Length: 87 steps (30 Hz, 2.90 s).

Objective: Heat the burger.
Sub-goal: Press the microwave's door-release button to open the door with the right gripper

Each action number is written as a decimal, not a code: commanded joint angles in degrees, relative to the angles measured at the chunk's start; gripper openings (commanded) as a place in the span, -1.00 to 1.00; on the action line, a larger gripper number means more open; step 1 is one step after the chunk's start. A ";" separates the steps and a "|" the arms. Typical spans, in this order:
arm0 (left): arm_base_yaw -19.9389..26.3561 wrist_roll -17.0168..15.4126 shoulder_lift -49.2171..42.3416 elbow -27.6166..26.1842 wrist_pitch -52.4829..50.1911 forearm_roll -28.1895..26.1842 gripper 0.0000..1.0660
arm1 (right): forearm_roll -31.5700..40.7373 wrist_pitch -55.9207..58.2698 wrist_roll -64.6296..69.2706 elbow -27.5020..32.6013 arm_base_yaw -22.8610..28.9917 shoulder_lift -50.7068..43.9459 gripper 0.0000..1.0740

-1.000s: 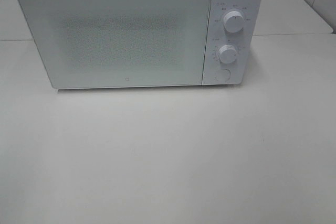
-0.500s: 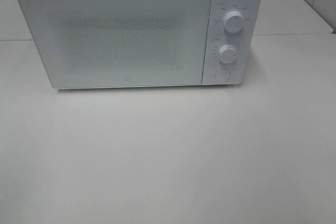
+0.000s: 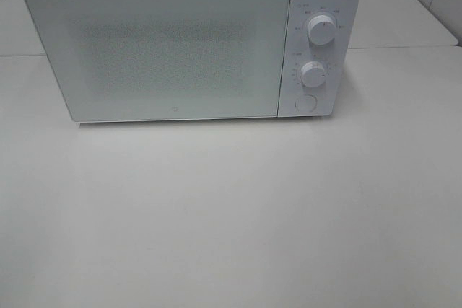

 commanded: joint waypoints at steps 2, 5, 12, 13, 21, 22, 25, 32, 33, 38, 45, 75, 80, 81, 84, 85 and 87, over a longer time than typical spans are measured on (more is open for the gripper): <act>0.11 -0.34 -1.15 0.11 -0.86 0.06 -0.99 | 0.06 -7.16 -0.69 -0.63 -0.11 7.05 0.07; 0.11 -0.34 -1.15 0.11 -0.86 0.06 -0.99 | 0.06 -11.34 -0.69 -0.52 -0.11 11.40 0.07; 0.11 -0.34 -1.15 0.11 -0.86 0.06 -0.99 | 0.06 -21.66 -0.74 -0.52 -0.11 20.97 0.07; 0.11 -0.34 -1.15 0.11 -0.86 0.06 -0.99 | 0.06 -22.92 -0.74 -0.52 -0.11 22.40 0.07; 0.11 -0.34 -1.15 0.11 -0.86 0.06 -0.99 | 0.00 -34.95 -0.74 -0.52 -0.11 33.58 0.07; 0.11 -0.34 -1.15 0.11 -0.86 0.06 -0.99 | 0.00 -38.22 -0.74 -0.52 -0.11 36.67 0.07; 0.11 -0.34 -1.15 0.11 -0.86 0.06 -0.99 | 0.00 -40.05 -0.74 -0.52 -0.11 38.22 0.07; 0.11 -0.34 -1.15 0.11 -0.86 0.06 -0.99 | 0.00 -53.63 -0.74 -0.52 -0.11 49.85 0.00; 0.11 -0.34 -1.15 0.11 -0.86 0.06 -0.99 | 0.00 -53.63 -0.74 -0.52 -0.11 49.85 0.00; 0.11 -0.34 -1.15 0.11 -0.86 0.06 -0.99 | 0.00 -65.72 -0.69 -0.52 -0.11 60.68 -0.31; 0.11 -0.34 -1.15 0.11 -0.86 0.06 -0.99 | 0.00 -74.83 -0.29 -0.52 -0.11 68.93 -0.72; 0.11 -0.34 -1.15 0.11 -0.86 0.06 -0.99 | -20.80 -99.06 31.46 -3.27 10.37 94.54 -1.00; 0.11 -0.34 -1.15 0.11 -0.86 0.06 -0.99 | -20.74 -98.95 36.27 -5.67 13.81 97.52 -1.00; 0.11 -0.34 -1.15 0.11 -0.86 0.06 -0.99 | -20.74 -98.95 36.27 -5.67 13.81 97.52 -1.00; 0.11 -0.34 -1.15 0.11 -0.86 0.06 -0.99 | -20.68 -99.47 41.25 -6.13 13.98 98.89 -1.00; 0.11 -0.34 -1.15 0.11 -0.86 0.06 -0.99 | -19.65 -99.58 44.00 -6.13 13.98 99.69 -1.00; 0.11 -0.34 -1.15 0.11 -0.86 0.06 -0.99 | -18.45 -99.41 45.95 -6.13 13.98 100.50 -1.00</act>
